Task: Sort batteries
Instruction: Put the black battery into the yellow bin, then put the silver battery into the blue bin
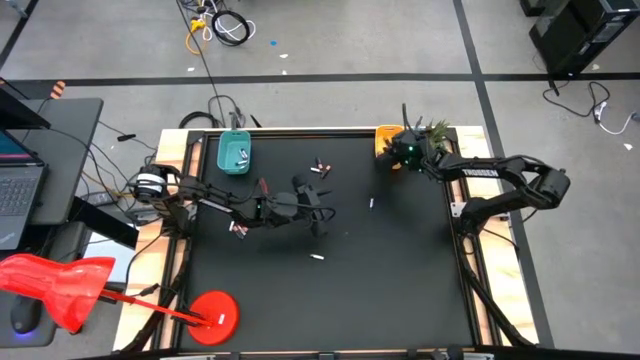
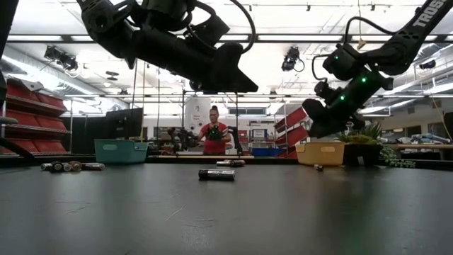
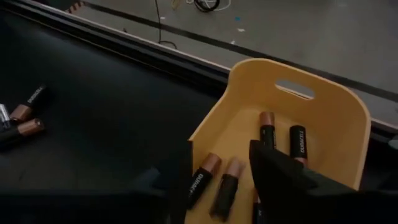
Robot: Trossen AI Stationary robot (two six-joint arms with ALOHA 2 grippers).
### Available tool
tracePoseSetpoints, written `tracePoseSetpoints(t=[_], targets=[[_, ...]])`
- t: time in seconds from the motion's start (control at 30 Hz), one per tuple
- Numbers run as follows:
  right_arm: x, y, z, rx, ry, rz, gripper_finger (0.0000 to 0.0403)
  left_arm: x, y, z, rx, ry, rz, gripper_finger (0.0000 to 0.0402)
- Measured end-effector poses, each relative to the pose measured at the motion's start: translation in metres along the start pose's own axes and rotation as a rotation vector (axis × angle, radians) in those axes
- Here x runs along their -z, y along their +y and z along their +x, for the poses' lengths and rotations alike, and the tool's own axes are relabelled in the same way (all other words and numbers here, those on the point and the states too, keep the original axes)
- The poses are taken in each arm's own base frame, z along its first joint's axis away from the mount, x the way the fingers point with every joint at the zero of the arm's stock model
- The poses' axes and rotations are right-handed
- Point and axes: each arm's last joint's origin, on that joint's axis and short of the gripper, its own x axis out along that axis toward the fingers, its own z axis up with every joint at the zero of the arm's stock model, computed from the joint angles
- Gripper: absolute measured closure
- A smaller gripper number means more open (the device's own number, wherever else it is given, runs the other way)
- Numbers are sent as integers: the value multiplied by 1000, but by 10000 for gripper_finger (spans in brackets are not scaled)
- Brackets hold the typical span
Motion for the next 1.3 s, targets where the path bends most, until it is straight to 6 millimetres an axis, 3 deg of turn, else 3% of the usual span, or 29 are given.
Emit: tracePoseSetpoints(t=[0.13, 0.3, 0.4, 0.53, 0.73, 0.9, 1.3], targets=[[-2, 10, -9, -40, -32, -70, 230, 2, -4, -4, -29, 30, -3, 226], [-3, 48, -37, -111, -163, -289, 244, 3, -3, -13, -101, 120, -20, 226], [6, 69, -49, -226, -160, -322, 250, 7, -4, -15, -87, 165, -65, 226], [41, 88, -56, -316, -61, -261, 253, 11, -8, -15, -32, 193, -121, 226], [86, 101, -65, -297, 31, -202, 253, 9, -15, -18, -6, 176, -140, 226], [100, 109, -65, -252, 23, -143, 252, 5, -21, -21, 16, 138, -157, 226], [136, 113, -33, -98, 60, -94, 253, 6, -29, -26, 42, 148, -141, 226]])
